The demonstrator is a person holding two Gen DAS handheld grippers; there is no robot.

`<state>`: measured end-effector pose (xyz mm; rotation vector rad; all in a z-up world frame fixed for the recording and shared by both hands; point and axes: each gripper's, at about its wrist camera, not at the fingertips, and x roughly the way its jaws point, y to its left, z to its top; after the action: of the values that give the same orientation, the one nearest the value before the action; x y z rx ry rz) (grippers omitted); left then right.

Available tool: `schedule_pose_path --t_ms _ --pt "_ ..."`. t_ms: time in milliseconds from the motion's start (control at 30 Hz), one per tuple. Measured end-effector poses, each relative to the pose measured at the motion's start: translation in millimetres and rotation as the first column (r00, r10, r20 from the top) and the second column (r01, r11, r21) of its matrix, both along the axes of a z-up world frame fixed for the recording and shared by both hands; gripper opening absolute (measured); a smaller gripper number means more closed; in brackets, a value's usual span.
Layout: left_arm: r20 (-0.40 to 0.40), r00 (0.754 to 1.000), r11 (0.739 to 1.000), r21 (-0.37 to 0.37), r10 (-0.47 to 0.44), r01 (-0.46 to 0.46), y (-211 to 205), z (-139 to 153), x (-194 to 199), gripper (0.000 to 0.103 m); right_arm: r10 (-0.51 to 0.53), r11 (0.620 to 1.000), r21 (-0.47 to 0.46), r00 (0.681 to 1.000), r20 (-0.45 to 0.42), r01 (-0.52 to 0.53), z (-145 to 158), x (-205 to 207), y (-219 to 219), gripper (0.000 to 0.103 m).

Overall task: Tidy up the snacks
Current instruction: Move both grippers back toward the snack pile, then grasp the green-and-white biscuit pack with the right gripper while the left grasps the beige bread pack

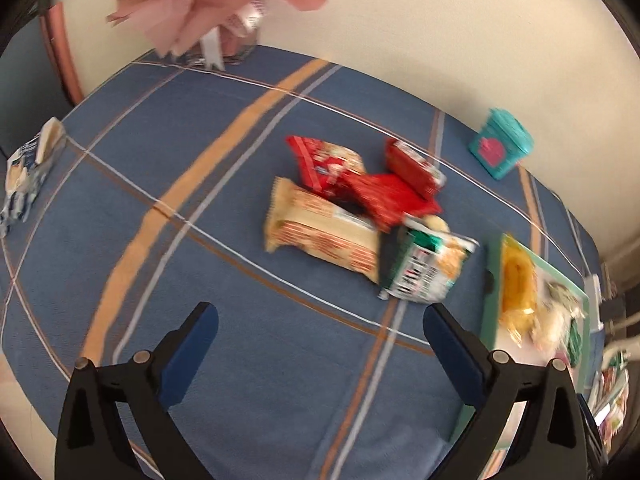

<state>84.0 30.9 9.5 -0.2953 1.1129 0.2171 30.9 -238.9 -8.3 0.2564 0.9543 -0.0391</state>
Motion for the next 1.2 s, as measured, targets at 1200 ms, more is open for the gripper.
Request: schedule_pose_path --t_ms 1200 --pt "-0.024 0.995 0.982 -0.165 -0.098 0.092 44 -37 74 0.102 0.297 0.95 -0.093 0.954 -0.034 -0.298 -46 114 166 0.086"
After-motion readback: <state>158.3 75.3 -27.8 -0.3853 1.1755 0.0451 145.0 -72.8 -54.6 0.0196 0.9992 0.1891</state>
